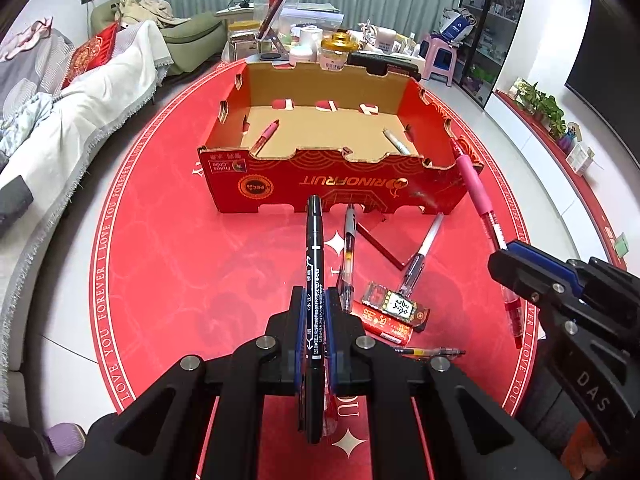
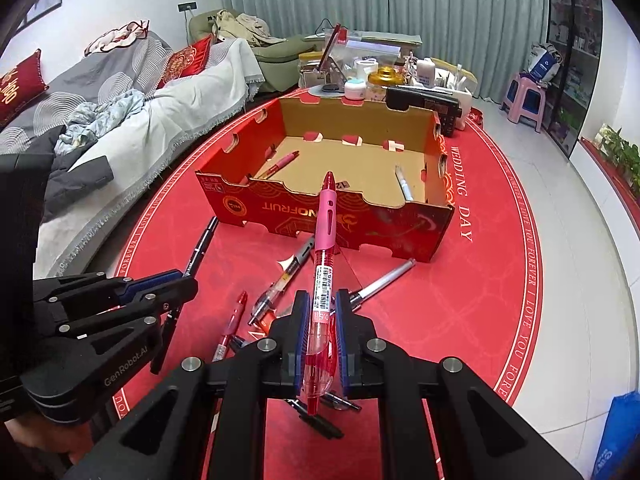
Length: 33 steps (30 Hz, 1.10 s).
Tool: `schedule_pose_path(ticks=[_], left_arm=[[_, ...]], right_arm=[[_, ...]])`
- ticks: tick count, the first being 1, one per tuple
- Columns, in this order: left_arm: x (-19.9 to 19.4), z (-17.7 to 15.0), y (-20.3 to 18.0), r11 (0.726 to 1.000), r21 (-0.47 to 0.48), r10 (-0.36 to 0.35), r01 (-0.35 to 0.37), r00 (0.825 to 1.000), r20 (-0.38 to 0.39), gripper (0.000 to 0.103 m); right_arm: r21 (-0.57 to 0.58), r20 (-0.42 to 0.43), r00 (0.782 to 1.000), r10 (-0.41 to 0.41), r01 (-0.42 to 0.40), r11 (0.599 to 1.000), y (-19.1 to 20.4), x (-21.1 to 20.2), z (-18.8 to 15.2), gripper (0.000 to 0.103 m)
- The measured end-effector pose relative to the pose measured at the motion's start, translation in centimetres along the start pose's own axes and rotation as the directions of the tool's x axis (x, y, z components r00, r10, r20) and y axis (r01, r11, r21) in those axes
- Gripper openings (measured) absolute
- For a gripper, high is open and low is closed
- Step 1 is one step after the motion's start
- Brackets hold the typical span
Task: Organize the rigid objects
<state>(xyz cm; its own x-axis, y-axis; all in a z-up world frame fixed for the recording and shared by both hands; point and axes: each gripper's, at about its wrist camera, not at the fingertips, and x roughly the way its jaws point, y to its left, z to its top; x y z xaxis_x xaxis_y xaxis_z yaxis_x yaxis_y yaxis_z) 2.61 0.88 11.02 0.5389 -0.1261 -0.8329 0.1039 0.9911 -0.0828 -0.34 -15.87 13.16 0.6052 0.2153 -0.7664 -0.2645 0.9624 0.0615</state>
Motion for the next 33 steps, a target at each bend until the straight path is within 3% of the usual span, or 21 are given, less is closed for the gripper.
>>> schedule_pose_path(ticks=[20,33], left_arm=[[-1.5,2.4,0.1,1.0,-0.005,0.002,-0.002,0.998,0.066,0.009],[0.0,6.7,0.2,1.0,-0.002,0.004,-0.004,0.996,0.086,0.009]], right_arm=[[-0.012,0.055,0.998,-0.01,0.01,1.0,0.5,-1.4,2.4,0.013],[0.015,0.061,0.998,-0.016,0.015,1.0,-0.5,0.2,5.3,0.013]])
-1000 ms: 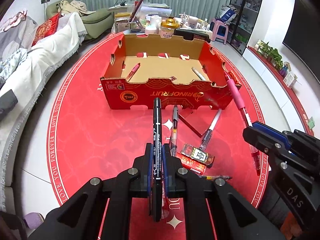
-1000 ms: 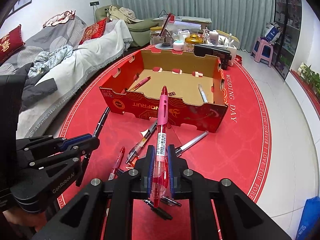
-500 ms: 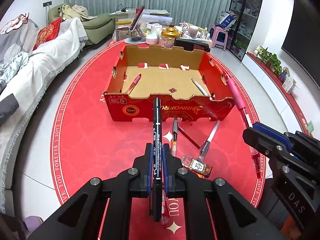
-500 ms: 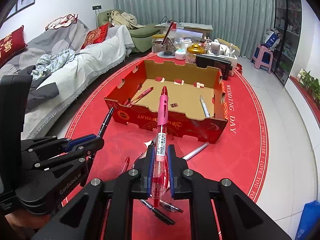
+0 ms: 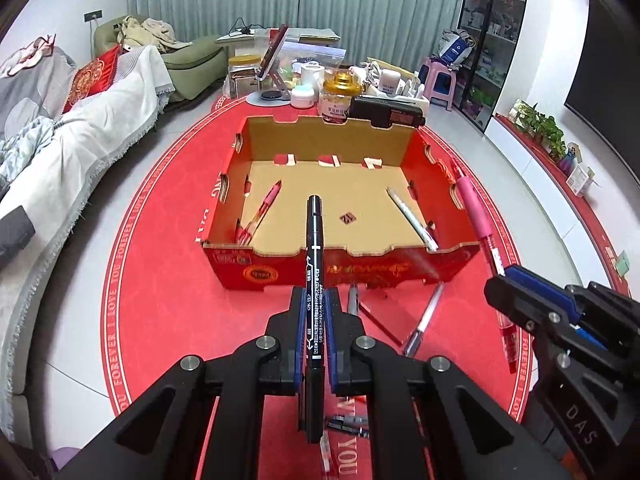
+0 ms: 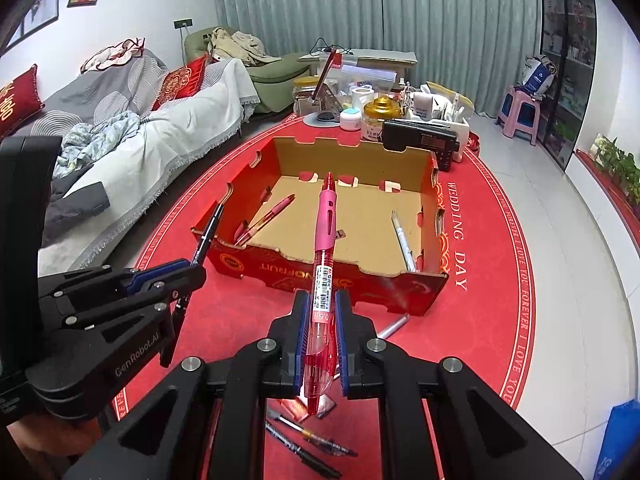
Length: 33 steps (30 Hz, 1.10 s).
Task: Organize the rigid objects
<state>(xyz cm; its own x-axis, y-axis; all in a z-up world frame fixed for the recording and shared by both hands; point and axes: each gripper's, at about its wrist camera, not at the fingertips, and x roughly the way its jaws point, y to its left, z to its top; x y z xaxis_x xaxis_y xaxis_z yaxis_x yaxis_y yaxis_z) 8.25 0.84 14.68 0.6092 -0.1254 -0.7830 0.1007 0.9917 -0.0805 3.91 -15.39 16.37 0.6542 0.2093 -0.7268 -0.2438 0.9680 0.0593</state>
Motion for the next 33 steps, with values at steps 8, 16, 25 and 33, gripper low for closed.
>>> schedule_pose_path(ticks=[8,16,25,33], left_arm=[[2.1,2.6,0.1,1.0,-0.004,-0.008,0.008,1.0,-0.015,0.009],[5.0,5.5,0.7,1.0,-0.014,-0.01,0.009,0.999,-0.046,0.009],[8.1,7.3,0.3,1.0,-0.016,-0.009,0.007,0.996,-0.091,0.009],[10.4,8.8,-0.3,1.0,0.006,-0.002,0.002,0.995,-0.1,0.009]], right_arm=[[0.004,-0.01,1.0,-0.015,0.015,1.0,-0.6,2.3,2.2,0.013],[0.023,-0.02,1.0,-0.024,0.024,0.999,-1.6,4.9,4.8,0.013],[0.047,-0.042,0.999,-0.028,0.03,0.998,-2.9,7.7,6.7,0.013],[0.079,-0.067,0.997,-0.027,0.032,0.996,-4.3,9.8,7.2,0.013]])
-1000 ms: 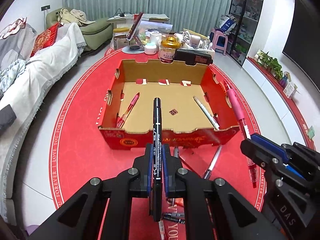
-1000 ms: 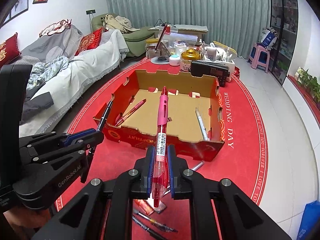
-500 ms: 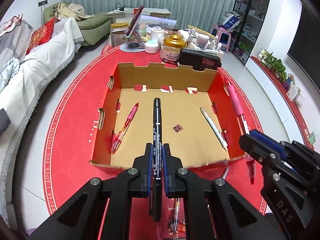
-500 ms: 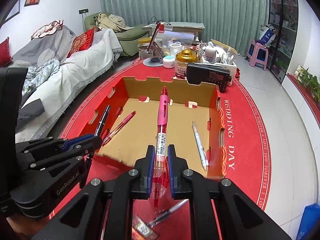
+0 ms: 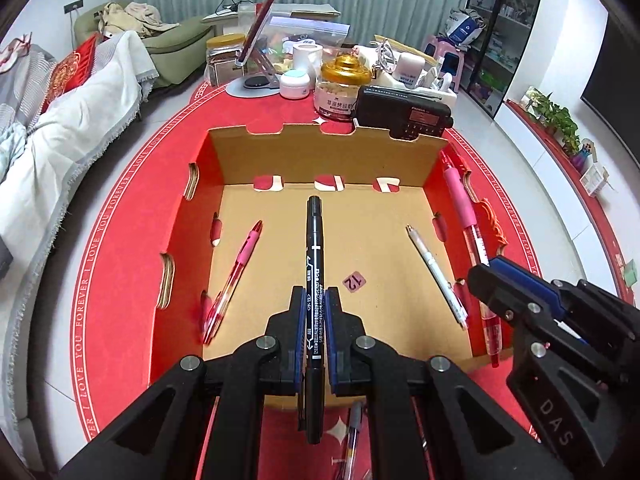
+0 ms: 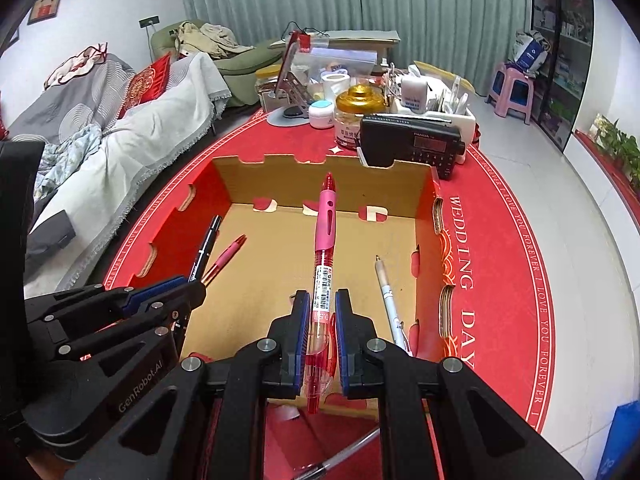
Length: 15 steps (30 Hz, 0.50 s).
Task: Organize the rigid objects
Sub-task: 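Lower into the box and open the left tool while the right tool releases the red pen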
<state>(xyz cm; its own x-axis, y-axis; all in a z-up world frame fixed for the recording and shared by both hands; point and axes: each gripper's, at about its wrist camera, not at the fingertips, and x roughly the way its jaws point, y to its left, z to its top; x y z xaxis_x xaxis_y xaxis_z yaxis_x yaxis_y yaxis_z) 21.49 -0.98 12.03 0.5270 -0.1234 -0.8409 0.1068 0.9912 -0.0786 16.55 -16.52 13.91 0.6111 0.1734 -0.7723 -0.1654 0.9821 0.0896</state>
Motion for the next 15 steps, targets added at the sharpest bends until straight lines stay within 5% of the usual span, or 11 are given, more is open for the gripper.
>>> schedule_pose_path(ticks=[15], left_arm=[[4.3,0.9,0.6,1.0,-0.007,0.009,-0.009,0.997,-0.07,0.009]], right_arm=[[0.018,-0.053,0.999,-0.001,0.002,1.0,-0.8,3.4,0.3,0.013]])
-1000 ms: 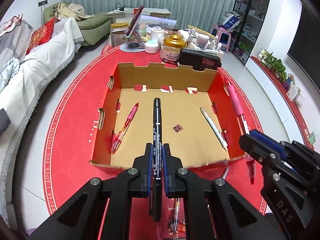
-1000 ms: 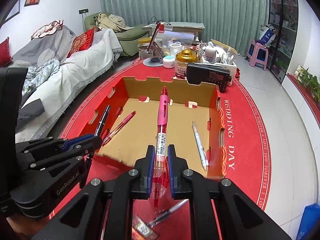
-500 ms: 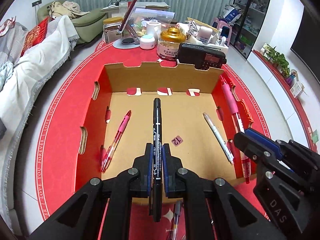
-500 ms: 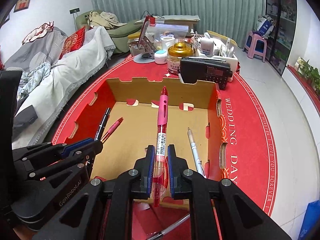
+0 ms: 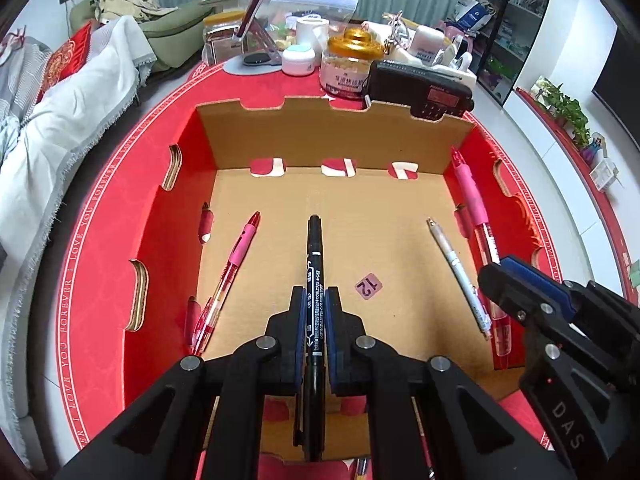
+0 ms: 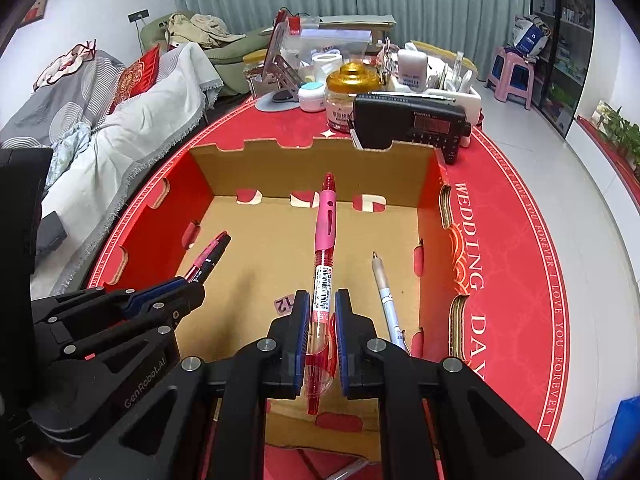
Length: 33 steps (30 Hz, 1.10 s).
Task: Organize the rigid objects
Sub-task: 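Lower into the box and open the left tool while the right tool releases the red pen, then move both tools back down to the pen pile on the rug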
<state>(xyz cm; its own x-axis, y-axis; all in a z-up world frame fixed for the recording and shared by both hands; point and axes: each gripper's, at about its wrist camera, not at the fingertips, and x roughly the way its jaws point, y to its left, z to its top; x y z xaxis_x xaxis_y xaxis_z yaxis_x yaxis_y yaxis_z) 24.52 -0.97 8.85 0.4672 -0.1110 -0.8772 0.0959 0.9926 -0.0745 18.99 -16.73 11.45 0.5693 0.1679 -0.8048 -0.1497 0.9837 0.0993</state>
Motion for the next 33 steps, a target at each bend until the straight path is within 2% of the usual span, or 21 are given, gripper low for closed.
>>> schedule_pose_path(ticks=[9,10,11,12,13,17,19,22,25,28,33], left_arm=[[1.4,0.1,0.0,1.0,0.001,-0.016,0.016,0.999,-0.034,0.01],[1.6,0.1,0.0,1.0,-0.005,-0.019,0.019,0.999,-0.044,0.023],[1.7,0.0,0.1,1.0,-0.011,-0.021,0.021,0.999,-0.048,0.047],[1.5,-0.1,0.1,1.0,-0.015,-0.023,0.022,0.999,-0.034,0.054],[1.4,-0.1,0.1,1.0,-0.013,-0.022,0.022,0.999,-0.022,0.058],[0.2,-0.8,0.3,0.998,-0.003,-0.059,0.059,0.998,-0.01,0.058],[-1.4,-1.9,0.8,0.996,-0.009,-0.088,0.089,0.996,0.016,0.058],[-4.5,-4.8,1.8,0.99,-0.03,-0.139,0.141,0.989,0.048,0.058],[-8.0,-8.7,2.6,0.986,-0.037,-0.162,0.165,0.984,0.08,0.058],[-10.0,-12.9,3.1,0.985,-0.045,-0.165,0.168,0.984,0.069,0.058],[-8.6,-19.6,3.5,0.992,-0.061,-0.117,0.114,0.992,-0.054,0.057]], right_arm=[[0.011,-0.037,0.999,0.016,-0.016,1.0,-0.2,1.2,0.2,0.013],[0.014,-0.046,0.999,0.022,-0.021,1.0,-0.3,1.4,0.3,0.013],[0.02,-0.053,0.998,0.023,-0.022,1.0,-0.4,1.5,0.3,0.013],[0.024,-0.051,0.999,0.019,-0.018,1.0,-0.5,1.4,0.2,0.013],[0.028,-0.047,0.999,0.012,-0.011,1.0,-0.6,1.3,0.2,0.013],[0.055,-0.033,0.999,0.01,-0.008,0.998,-1.3,-0.1,-0.5,0.014],[0.062,0.002,1.0,0.013,-0.013,0.998,-1.5,-2.0,-1.6,0.014],[0.049,0.059,0.998,0.028,-0.031,0.998,-1.3,-5.8,-4.3,0.014],[-0.021,0.082,0.995,0.059,-0.057,0.998,-0.3,-9.3,-8.7,0.014],[-0.066,0.015,0.996,0.091,-0.09,0.994,0.3,-9.9,-12.6,0.014],[-0.063,-0.147,0.979,0.141,-0.152,0.986,0.5,-8.4,-18.9,0.014]])
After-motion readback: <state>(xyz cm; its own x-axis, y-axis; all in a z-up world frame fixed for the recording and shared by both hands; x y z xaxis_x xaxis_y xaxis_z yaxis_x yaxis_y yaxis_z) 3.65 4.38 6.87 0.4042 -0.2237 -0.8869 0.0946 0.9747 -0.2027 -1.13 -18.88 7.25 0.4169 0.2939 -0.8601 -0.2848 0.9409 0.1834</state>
